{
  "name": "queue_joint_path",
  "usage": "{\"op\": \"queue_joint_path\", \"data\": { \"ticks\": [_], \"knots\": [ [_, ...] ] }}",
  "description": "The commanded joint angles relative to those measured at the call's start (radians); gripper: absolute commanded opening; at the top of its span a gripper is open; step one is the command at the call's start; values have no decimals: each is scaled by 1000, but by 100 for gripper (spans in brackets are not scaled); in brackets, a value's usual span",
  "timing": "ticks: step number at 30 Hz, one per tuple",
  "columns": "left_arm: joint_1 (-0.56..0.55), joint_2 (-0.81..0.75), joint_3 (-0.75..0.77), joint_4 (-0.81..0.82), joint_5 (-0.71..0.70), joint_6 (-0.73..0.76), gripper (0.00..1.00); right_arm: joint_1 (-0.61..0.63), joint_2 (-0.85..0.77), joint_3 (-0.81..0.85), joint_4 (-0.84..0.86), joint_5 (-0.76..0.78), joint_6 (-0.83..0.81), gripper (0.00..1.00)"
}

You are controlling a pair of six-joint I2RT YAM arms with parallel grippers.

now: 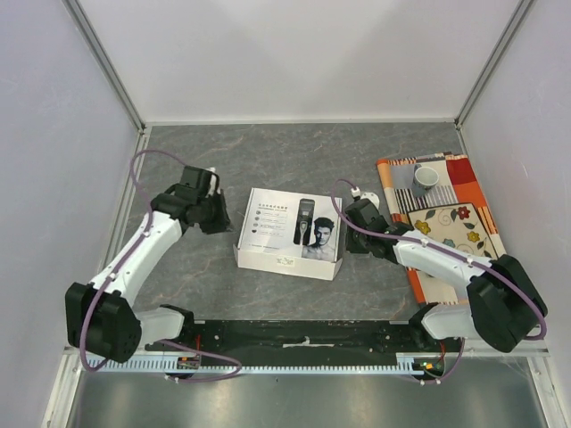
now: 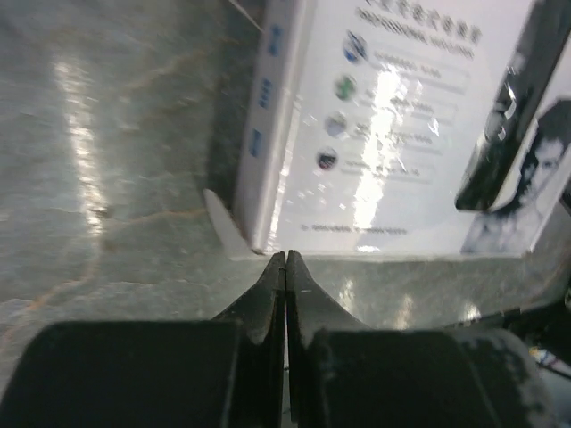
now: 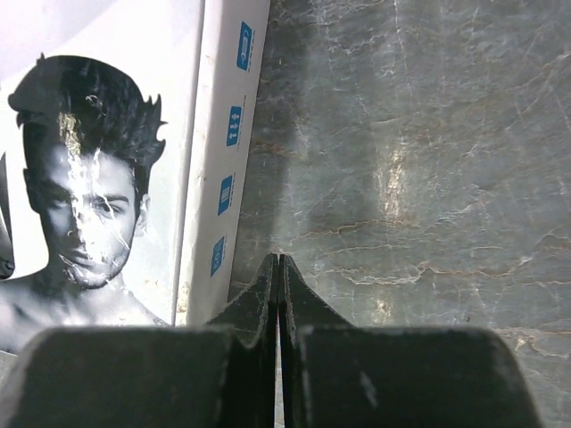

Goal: Sort the hair-cutting tools

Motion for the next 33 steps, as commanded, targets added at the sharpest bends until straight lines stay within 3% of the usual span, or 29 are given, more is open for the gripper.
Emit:
{"op": "queue_joint_path", "data": {
  "ticks": [1,12,22,28,33],
  "knots": [
    [138,11,47,-60,-56,119,2,-5,-12,67,-56,34,-55,0],
    [167,273,73,98,30,93,2,-25,22,96,-54,61,-108,0],
    [167,492,193,215,146,113,2,-170,203,113,192,-187,-177,0],
    [163,545,173,272,227,109,2,-183,295,145,319,-337,-157,0],
    [152,566,179,302,274,90,2,-183,370,204,353,-368,-154,0]
  ]
}}
